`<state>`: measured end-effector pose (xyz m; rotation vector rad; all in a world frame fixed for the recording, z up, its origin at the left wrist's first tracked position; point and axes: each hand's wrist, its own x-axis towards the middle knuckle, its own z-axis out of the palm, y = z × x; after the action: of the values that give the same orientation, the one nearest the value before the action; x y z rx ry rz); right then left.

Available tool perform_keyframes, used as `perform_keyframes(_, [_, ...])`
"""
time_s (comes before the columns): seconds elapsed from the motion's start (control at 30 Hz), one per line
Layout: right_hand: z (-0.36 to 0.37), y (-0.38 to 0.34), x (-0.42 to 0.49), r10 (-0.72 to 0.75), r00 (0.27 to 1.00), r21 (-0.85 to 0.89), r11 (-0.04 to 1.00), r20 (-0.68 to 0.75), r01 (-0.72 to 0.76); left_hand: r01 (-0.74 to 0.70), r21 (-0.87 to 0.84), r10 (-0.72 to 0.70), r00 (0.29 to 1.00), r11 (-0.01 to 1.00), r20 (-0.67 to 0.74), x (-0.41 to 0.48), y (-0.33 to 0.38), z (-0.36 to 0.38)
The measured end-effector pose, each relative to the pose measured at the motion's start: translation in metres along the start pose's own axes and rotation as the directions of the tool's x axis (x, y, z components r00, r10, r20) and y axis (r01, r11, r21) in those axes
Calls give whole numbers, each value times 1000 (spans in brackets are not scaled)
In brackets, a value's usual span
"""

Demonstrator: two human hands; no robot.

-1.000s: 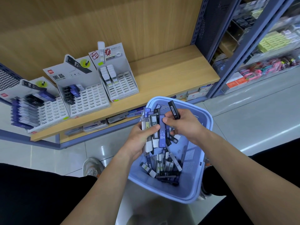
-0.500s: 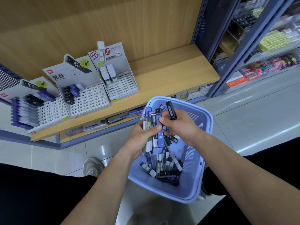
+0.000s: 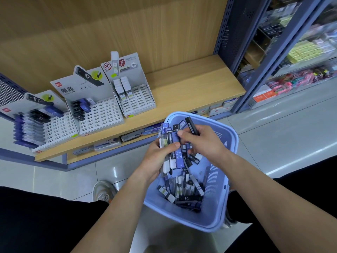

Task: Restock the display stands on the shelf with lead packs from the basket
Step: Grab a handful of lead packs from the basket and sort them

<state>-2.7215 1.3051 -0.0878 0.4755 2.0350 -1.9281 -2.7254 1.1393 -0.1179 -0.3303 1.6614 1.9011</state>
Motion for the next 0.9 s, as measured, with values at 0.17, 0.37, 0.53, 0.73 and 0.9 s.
perform_keyframes(0.17, [-14,-12,-1,51,998,-32,998,-43,-52,21,8,-21,999,1000,-46,-4,12,-10])
perform_keyframes(0.37, [-19,-24,-3,-87,996,-25,996,-28,86,-31,67,36,996,997,-77,-16,41,-34])
perform_keyframes(0.53, [-13,-26,1,-204,978,101,973,-37,207,-76,104,84,994,992,-76,-27,61,-54])
perform_keyframes(0.73, [6,-39,10,-163,984,150,977,77,150,-97,118,109,989,988,-99,-45,82,-75])
perform_keyframes(0.9, [32,-52,14,-178,973,125,979,146,161,-104,54,112,978,993,-177,-61,94,-100])
